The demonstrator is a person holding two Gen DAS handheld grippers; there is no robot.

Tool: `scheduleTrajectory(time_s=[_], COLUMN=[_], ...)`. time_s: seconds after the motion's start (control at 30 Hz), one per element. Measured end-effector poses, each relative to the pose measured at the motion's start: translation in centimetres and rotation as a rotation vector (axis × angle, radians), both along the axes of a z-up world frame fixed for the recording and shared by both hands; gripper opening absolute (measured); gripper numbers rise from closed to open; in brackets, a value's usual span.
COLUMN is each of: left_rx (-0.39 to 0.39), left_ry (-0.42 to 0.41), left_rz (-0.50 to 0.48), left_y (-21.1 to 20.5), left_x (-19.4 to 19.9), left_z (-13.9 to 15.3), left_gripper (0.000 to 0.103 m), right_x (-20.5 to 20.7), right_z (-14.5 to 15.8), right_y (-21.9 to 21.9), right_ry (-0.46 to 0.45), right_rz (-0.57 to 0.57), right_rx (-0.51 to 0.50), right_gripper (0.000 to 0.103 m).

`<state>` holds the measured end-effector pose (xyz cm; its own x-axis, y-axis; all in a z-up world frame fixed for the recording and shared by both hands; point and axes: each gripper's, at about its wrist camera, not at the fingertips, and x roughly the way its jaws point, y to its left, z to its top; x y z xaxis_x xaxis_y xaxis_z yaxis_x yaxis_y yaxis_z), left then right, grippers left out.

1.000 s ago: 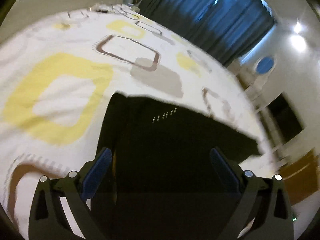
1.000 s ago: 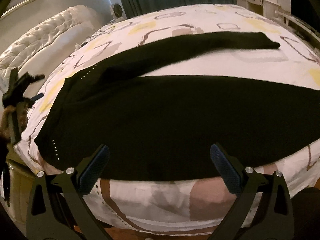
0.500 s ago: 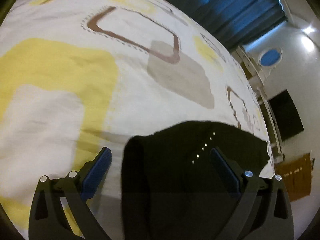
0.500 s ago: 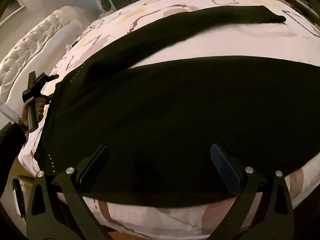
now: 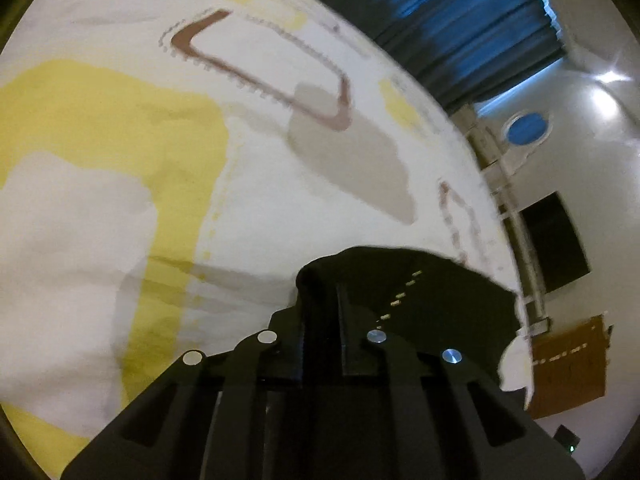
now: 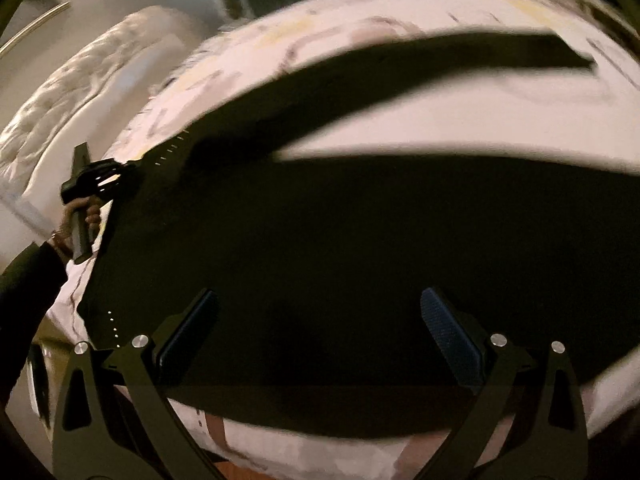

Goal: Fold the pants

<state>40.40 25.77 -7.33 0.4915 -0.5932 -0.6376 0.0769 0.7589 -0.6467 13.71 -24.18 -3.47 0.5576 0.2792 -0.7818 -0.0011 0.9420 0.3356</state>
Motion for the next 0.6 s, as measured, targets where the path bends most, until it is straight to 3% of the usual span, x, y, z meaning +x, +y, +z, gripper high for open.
scheduleTrajectory(time_s=[0.13,0.3,0.33,0.47,0.6], left_rx=[-0.037,-0.033,-0.023,-0.028,-0.013], left_ry=[-0.028,-0.015,-0.009,0.007,0.043], left_rz=[-0.024,-0.015,-0.014,0.008,0.018], left_y=[-0.1,-0.3,-0.4,-0.1,0.1], left_x=[-0.1,0.4,0.5,0.7,1.1], left_z=[0.8,0.1,-0.2,-1.3,-2.4], left_gripper=[0.011,0.011,0.011,0.011,0.012], right_x=[5.6,17.2,19.5,29.9,34.2], right_z=[3.3,5.7,5.5,3.0,0.8], right_y=[-1.5,-2.0,-2.0,-1.0,0.1], right_ry=[-0.152,-0.292,-0.284,-0.097,-0.005], right_rz=[0.157,0.420,0.474,0.606,0.689], right_rx=[-0.055,-0.186,-0.187,-0.250,-0.356], right_gripper=[0.101,0.101,0.101,0.101,0.097])
